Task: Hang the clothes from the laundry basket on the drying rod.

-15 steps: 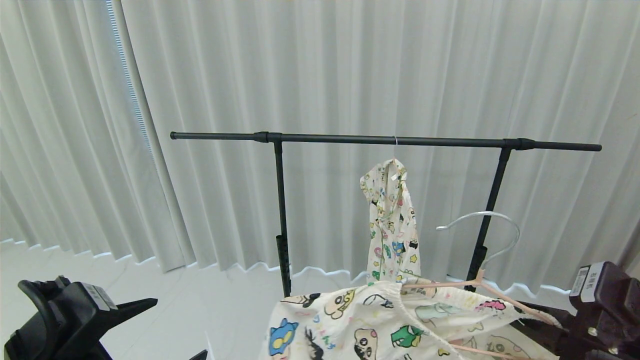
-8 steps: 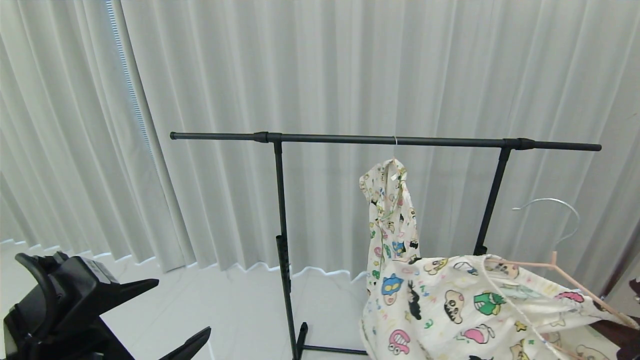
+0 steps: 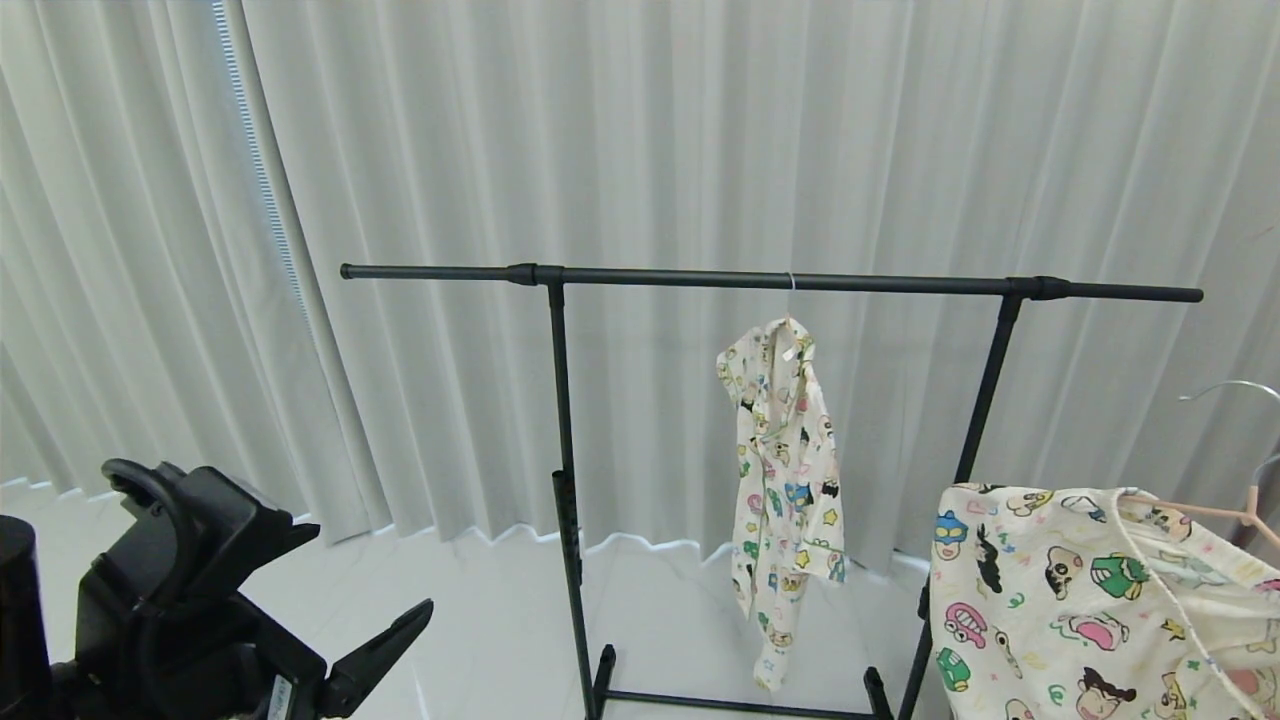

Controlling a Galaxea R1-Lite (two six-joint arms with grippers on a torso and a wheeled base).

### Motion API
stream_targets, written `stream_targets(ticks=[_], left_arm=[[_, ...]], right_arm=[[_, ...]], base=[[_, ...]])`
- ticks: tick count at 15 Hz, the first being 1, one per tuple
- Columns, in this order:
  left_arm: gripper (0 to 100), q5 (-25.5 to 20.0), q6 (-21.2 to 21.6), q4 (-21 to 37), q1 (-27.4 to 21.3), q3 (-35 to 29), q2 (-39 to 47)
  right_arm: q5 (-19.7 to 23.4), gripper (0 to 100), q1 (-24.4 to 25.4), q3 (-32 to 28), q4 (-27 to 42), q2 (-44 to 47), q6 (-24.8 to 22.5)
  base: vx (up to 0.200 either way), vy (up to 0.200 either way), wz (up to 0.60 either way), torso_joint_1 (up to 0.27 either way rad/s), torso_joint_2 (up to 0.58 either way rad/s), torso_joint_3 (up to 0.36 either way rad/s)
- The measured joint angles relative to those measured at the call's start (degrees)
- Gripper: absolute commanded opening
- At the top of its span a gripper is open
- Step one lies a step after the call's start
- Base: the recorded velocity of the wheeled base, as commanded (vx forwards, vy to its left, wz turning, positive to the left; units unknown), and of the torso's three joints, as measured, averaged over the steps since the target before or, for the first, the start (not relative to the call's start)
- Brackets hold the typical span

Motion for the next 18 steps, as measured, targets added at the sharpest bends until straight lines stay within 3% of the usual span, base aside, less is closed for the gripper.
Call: stream_targets(ticks=[10, 18], left_arm=[[100, 0.13, 0.0, 0.0, -0.29, 0.0, 1.07], [100, 1.37, 1.58, -2.45, -0.22, -0.6, 0.96]], right_arm=[[0.0, 0, -0.22, 0.26, 0.05, 0.15, -0.11], [0.41, 0, 1.97, 0.26, 0.05, -2.39, -2.08]], base=[[0.0, -0.18, 0.0, 0.001, 0.0, 0.004], [0.0, 0.0, 0.0, 0.0, 0.0, 0.0]])
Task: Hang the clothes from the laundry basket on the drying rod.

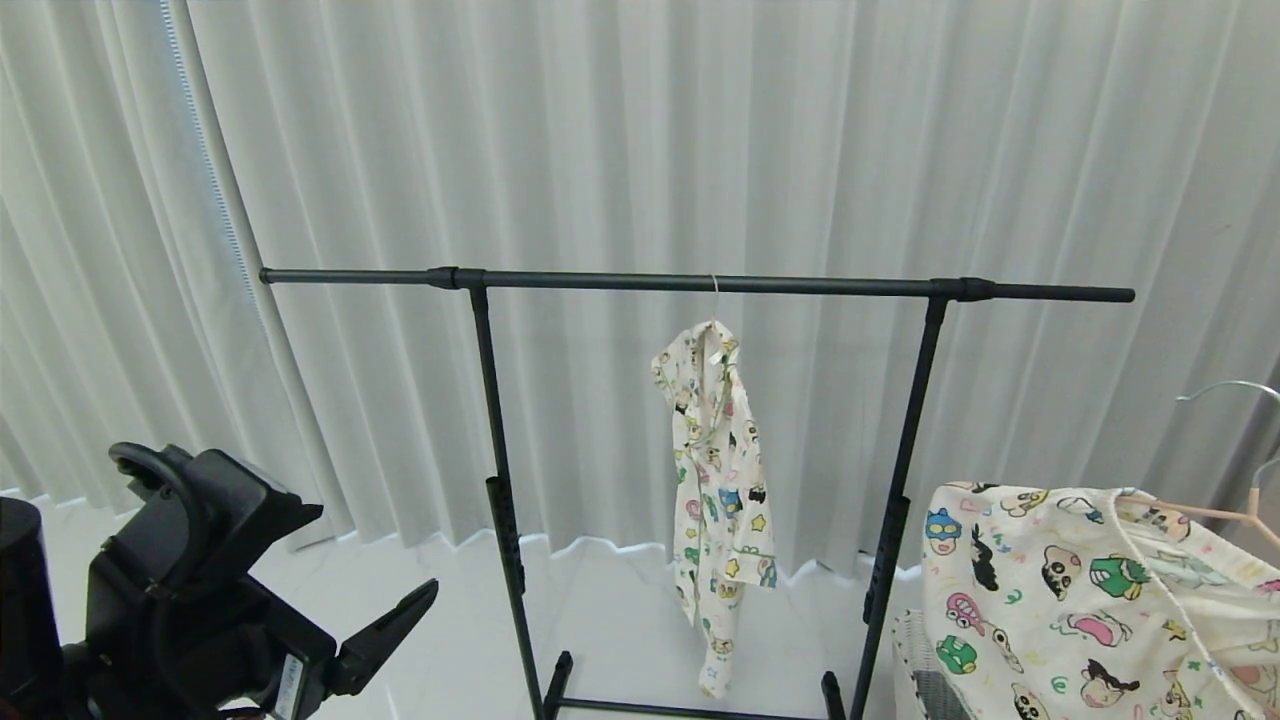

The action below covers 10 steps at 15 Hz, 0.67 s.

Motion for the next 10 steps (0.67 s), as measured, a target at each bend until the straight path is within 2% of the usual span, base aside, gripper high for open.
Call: stream_targets(ticks=[1, 4, 10], left_arm=[[100, 0.04, -0.04, 0.0, 0.0, 0.02, 0.0], [100, 0.06, 0.0, 0.0, -0.07, 0.07, -0.06], [100, 0.0, 0.02, 0.0, -1.97, 0.16, -0.16]], right_arm=[[-0.02, 0, 0.78, 0.02, 0.0, -0.17, -0.02], [-0.07, 0, 3.0, 0.05, 0.09, -0.41, 0.05], [0.02, 0, 3.28, -0.02, -0.29, 1.26, 0.22]], base=[[0.0, 0.0, 0.0, 0.0, 0.0, 0.0], [0.2, 0.0, 0.0, -0.009, 0.0, 0.002], [0.2, 0.0, 0.0, 0.006, 0.0, 0.001]])
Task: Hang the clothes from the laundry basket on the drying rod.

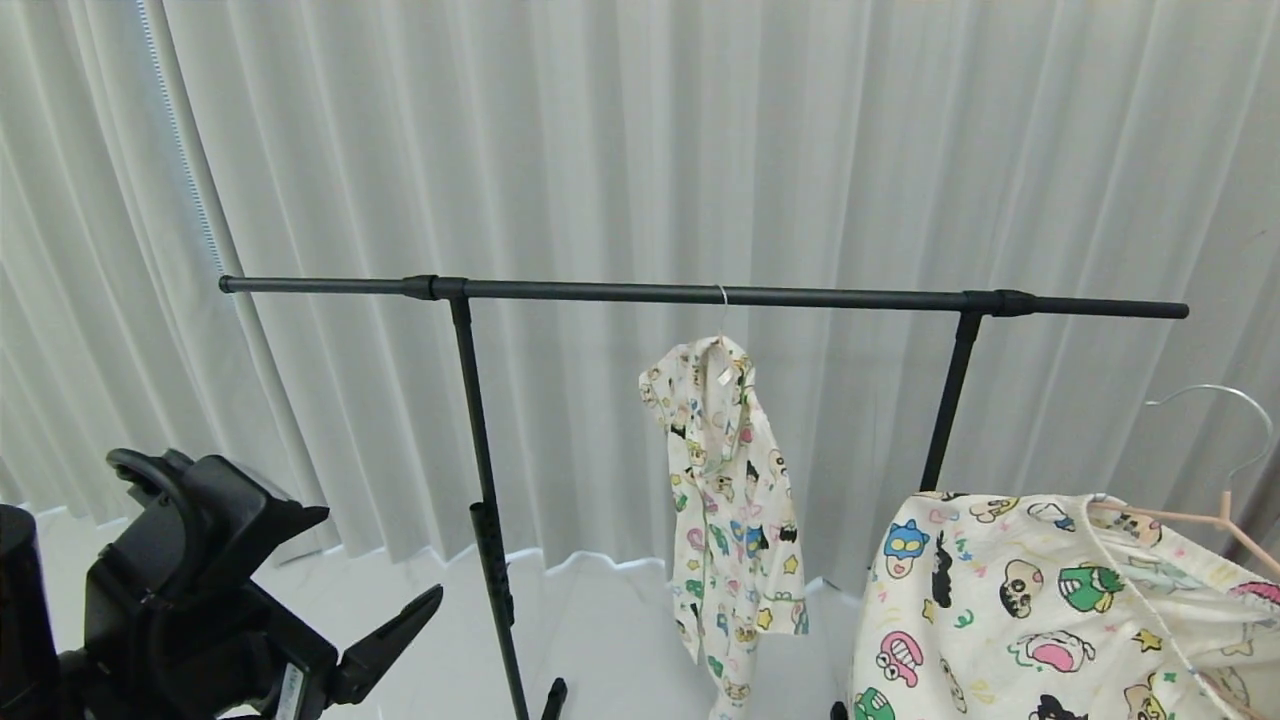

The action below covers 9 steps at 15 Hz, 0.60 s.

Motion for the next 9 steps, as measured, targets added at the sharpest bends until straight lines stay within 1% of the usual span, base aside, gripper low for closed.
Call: stream_targets(ticks=[2, 5, 7, 9], left_arm=[[100, 0.06, 0.05, -0.02, -2.4, 0.0, 0.05], [100, 0.09, 0.05, -0.02, -3.75, -0.05, 0.16], [100, 0.09, -0.02, -0.05, -3.93, 0.06, 0.16], [100, 0.09, -0.02, 0.04, -3.97, 0.28, 0.16]], right_arm=[[0.04, 0, 0.0, -0.23, -0.61, 1.55, 0.74], [0.06, 0, 0.3, -0.34, -5.28, 4.53, 1.21], [0.06, 0, 2.84, -0.37, -7.27, 6.51, 2.52], [0.0, 0, 6.91, -0.72, -8.86, 8.55, 5.89]], base=[[0.2, 0.0, 0.0, 0.002, 0.0, 0.005], [0.2, 0.0, 0.0, 0.001, 0.01, -0.001], [0.2, 0.0, 0.0, 0.005, 0.0, -0.005], [0.2, 0.0, 0.0, 0.002, 0.0, 0.002]])
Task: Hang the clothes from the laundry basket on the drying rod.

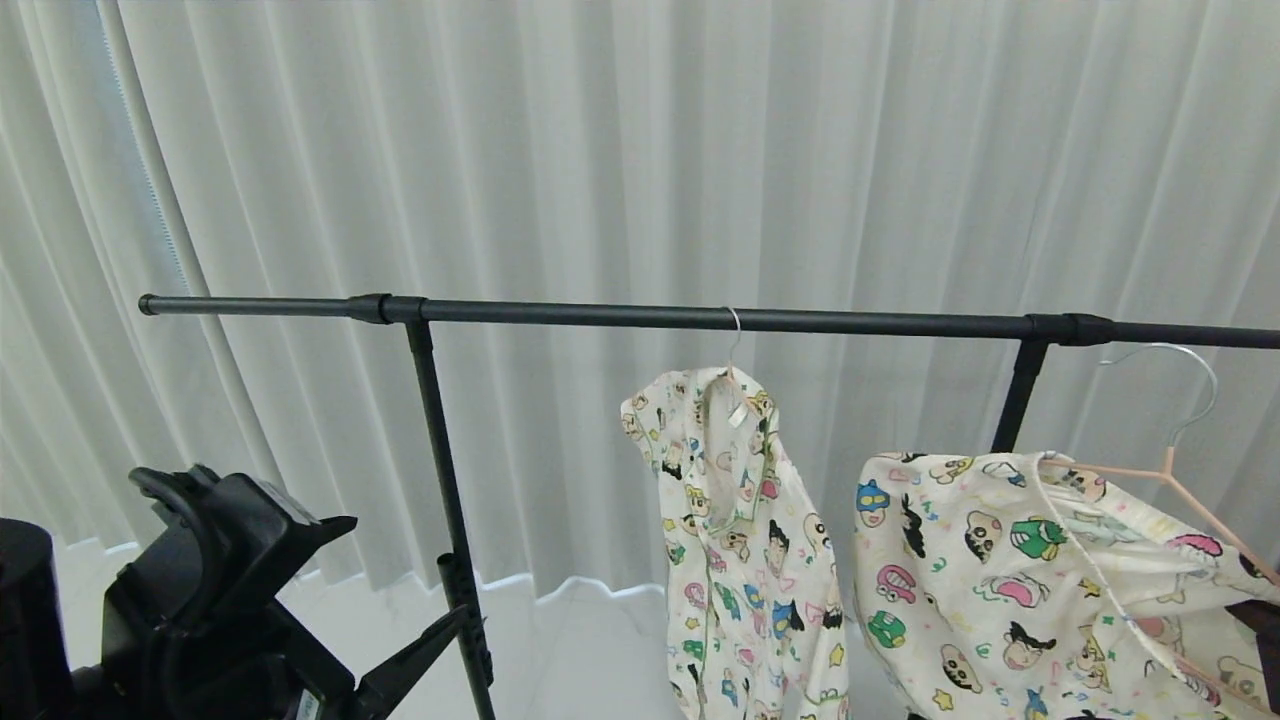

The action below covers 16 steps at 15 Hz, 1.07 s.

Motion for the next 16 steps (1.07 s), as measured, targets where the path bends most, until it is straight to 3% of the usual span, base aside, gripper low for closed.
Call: stream_targets(ticks=[3, 6, 9, 14, 16], left_arm=[[100, 0.0, 0.0, -0.04, -0.02, 0.09, 0.0], [100, 0.0, 0.0, -0.04, 0.0, 1.01, -0.09], [100, 0.0, 0.07, -0.11, 0.0, 1.93, -0.69], [100, 0.05, 0.09, -0.04, -0.17, 2.34, -1.13], [100, 0.05, 0.07, -0.06, -0.24, 2.36, -1.27]], right_arm=[[-0.29, 0, 3.21, -1.74, -1.3, 3.95, 2.57], [-1.32, 0, 3.74, -2.78, -7.06, 9.0, 2.84], [-4.16, 0, 3.86, -3.08, -12.31, 14.12, 2.88], [-5.25, 0, 5.96, -6.75, -13.21, 20.76, 2.88], [-8.64, 0, 7.08, -8.17, -13.21, 23.65, 2.9]], base=[[0.2, 0.0, 0.0, 0.002, 0.0, 0.002], [0.2, 0.0, 0.0, 0.001, 0.0, 0.002], [0.0, 0.0, 0.0, 0.0, 0.0, 0.0], [0.0, 0.0, 0.0, 0.0, 0.0, 0.0], [0.0, 0.0, 0.0, 0.0, 0.0, 0.0]])
